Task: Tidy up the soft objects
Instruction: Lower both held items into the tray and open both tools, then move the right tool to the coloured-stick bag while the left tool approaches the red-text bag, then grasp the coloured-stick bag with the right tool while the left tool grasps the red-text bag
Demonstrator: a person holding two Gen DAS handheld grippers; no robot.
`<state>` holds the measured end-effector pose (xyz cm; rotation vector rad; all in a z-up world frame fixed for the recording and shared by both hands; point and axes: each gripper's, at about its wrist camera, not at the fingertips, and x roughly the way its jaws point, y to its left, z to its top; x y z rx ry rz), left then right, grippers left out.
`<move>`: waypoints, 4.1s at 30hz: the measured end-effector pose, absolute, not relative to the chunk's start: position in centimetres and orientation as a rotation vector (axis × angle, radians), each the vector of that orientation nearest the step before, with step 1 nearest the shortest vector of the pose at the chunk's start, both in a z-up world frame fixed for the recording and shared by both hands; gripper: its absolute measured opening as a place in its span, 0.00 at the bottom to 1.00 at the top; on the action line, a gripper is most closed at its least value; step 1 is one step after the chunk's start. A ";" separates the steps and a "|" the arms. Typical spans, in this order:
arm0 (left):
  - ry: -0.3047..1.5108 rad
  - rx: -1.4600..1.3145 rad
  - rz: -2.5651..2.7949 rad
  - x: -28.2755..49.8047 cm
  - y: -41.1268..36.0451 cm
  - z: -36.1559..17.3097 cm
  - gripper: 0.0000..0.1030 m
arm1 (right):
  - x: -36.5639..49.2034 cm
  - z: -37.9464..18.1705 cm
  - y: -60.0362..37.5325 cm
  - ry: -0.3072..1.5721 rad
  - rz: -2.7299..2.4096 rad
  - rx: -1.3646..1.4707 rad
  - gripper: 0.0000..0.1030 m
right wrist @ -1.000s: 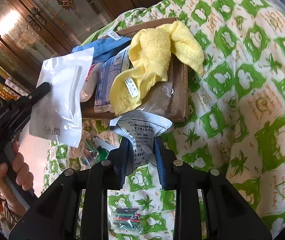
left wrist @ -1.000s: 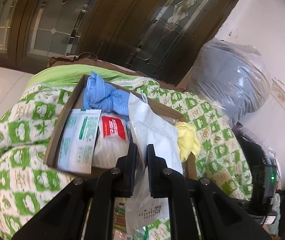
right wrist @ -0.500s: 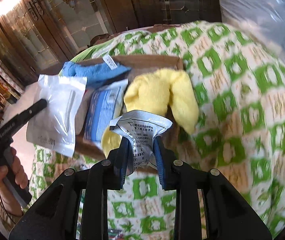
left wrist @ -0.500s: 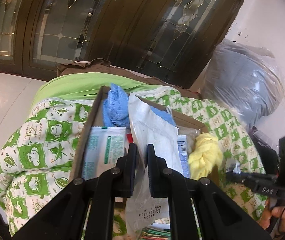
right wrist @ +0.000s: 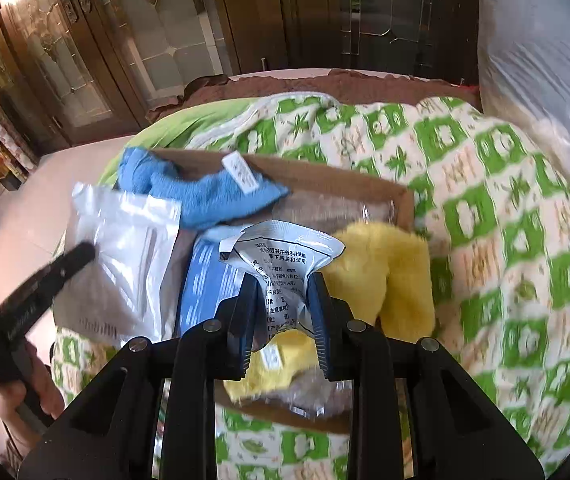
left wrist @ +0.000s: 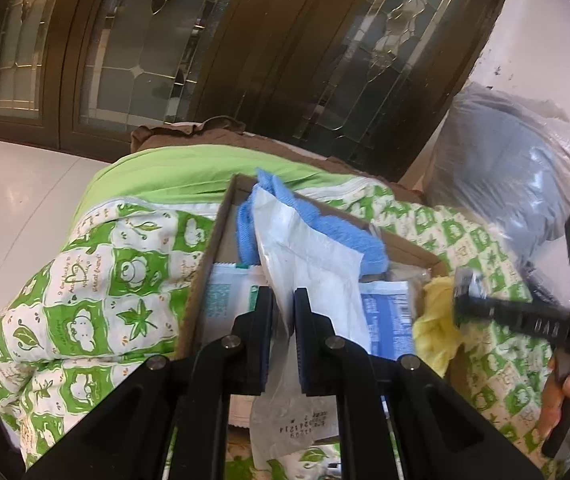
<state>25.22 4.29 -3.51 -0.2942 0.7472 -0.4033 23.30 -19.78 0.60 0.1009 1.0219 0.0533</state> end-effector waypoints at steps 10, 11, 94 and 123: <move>0.748 -0.244 -0.358 25.7 3.5 -4.1 0.09 | 29.2 0.2 -18.9 1.038 0.023 0.058 0.24; 0.748 -0.244 -0.356 25.8 3.5 -4.1 0.09 | 29.7 -0.1 -18.7 1.045 0.020 0.052 0.24; 1.328 -0.291 -0.202 2.1 -1.1 -9.6 0.72 | 3.8 -11.3 -18.2 1.316 0.225 0.320 0.19; 1.393 -0.230 -0.069 3.1 -3.1 -10.6 0.70 | 3.5 -11.2 -20.0 1.314 0.266 0.430 0.19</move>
